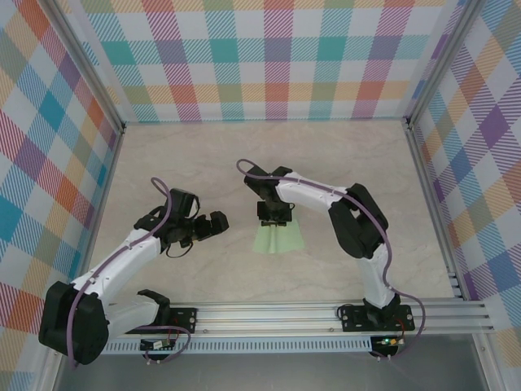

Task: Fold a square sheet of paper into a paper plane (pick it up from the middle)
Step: Fold the square sheet of paper in half at the center of the table.

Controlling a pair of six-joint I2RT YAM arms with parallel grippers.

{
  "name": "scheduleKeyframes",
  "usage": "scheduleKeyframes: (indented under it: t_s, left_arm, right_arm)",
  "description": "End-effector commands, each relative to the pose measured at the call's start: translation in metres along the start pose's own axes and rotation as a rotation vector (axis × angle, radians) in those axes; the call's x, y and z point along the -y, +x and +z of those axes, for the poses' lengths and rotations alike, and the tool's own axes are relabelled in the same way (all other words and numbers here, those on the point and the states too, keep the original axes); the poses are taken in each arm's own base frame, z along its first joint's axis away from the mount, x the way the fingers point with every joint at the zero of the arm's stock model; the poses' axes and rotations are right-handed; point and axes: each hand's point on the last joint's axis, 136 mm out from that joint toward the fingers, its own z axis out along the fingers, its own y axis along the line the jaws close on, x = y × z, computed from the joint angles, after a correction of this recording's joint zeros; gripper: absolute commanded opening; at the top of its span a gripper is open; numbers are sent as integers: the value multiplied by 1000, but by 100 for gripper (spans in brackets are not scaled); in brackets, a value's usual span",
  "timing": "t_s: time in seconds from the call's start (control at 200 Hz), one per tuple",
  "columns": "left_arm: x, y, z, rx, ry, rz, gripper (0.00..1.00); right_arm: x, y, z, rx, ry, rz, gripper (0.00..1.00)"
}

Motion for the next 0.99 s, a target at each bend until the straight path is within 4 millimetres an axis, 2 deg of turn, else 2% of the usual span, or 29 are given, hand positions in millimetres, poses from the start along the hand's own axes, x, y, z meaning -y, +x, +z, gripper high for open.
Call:
scheduleKeyframes:
  t_s: [0.0, 0.15, 0.245, 0.38, 0.525, 0.62, 0.755, 0.895, 0.99]
  left_arm:
    - [-2, 1, -5, 3, -6, -2, 100]
    - [0, -1, -8, 11, 5, -5, 100]
    - [4, -1, -10, 12, 23, -8, 100]
    - [14, -1, -11, 2, 71, -12, 100]
    - [27, 3, -8, -40, 142, -5, 100]
    - [34, 4, -5, -64, 178, -1, 100]
    - [41, 4, 2, -90, 205, -7, 100]
    - [46, 3, 8, -111, 218, -7, 100]
    - [53, 2, 13, -127, 234, -2, 98]
  right_arm:
    - [-22, 3, -43, 43, -182, -35, 30]
    - [-54, 12, -82, 36, -501, -46, 33]
    - [-66, 16, -92, 1, -684, -48, 35]
    - [-50, 18, -70, -56, -725, -1, 36]
    - [-12, 19, -28, -98, -646, 68, 39]
    - [7, 19, -13, -104, -621, 97, 47]
    - [21, 16, -6, -100, -578, 110, 58]
    - [20, 11, -9, -75, -587, 138, 64]
    - [35, 9, -1, -64, -461, 189, 69]
